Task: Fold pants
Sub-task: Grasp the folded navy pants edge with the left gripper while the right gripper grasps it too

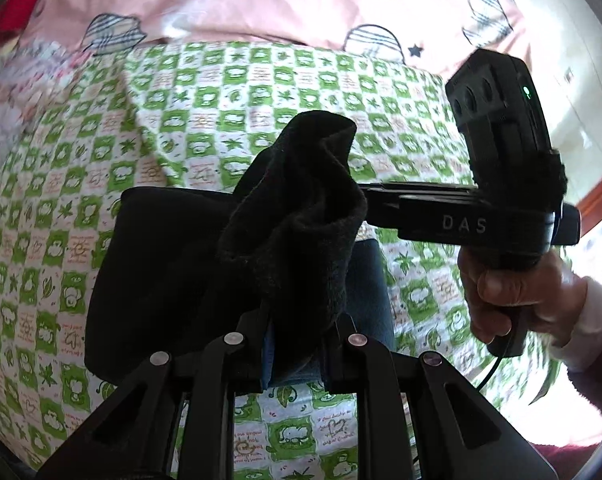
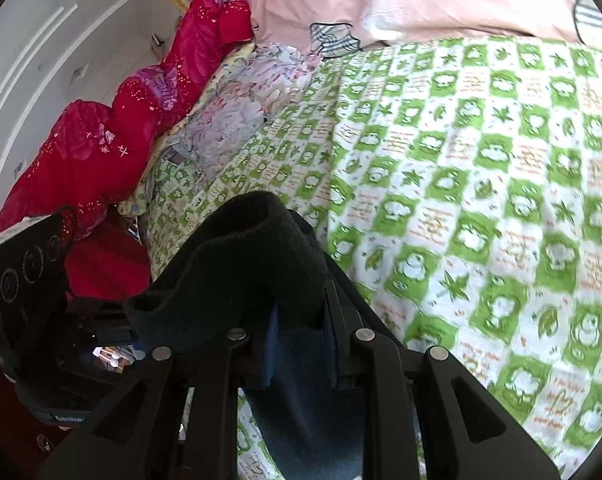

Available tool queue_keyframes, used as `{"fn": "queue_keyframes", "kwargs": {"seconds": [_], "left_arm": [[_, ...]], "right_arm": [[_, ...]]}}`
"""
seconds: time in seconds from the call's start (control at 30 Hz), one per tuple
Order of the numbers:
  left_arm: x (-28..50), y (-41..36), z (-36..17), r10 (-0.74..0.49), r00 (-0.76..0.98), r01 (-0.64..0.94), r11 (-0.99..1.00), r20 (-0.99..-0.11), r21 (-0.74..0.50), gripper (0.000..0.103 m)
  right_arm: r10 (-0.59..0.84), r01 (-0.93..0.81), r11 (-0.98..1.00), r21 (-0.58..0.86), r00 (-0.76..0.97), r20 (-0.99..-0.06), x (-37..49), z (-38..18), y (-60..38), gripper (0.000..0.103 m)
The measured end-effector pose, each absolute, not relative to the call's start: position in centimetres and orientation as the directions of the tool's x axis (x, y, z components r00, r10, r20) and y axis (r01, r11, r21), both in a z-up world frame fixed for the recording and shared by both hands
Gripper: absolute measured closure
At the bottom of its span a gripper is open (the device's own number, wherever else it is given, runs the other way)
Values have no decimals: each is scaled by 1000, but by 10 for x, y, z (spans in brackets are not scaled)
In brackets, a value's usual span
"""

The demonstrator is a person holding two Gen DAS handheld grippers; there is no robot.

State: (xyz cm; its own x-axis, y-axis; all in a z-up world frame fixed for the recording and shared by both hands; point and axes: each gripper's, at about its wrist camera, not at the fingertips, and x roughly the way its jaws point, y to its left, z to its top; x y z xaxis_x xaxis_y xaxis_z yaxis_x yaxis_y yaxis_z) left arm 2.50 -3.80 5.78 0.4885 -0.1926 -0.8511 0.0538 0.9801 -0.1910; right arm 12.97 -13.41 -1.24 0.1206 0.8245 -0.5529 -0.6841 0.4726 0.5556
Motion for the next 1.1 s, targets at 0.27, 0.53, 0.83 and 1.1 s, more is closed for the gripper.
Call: {"fn": "queue_keyframes", "kwargs": {"seconds": [0.27, 0.53, 0.83, 1.1], "left_arm": [[19, -67, 49, -155, 480, 132, 986, -863, -104, 81], [16, -89, 42, -187, 455, 215, 972, -871, -97, 55], [8, -102, 43, -252, 425, 289, 948, -869, -134, 45], [-7, -92, 55, -269, 422, 286, 946, -866, -155, 41]], "right_arm": [[815, -666, 494, 558, 132, -564, 124, -23, -152, 82], [761, -576, 597, 558, 186, -622, 122, -34, -178, 79], [734, -428, 671, 605, 271, -622, 108, -37, -222, 52], [734, -349, 679, 646, 333, -593, 102, -31, -238, 37]]}}
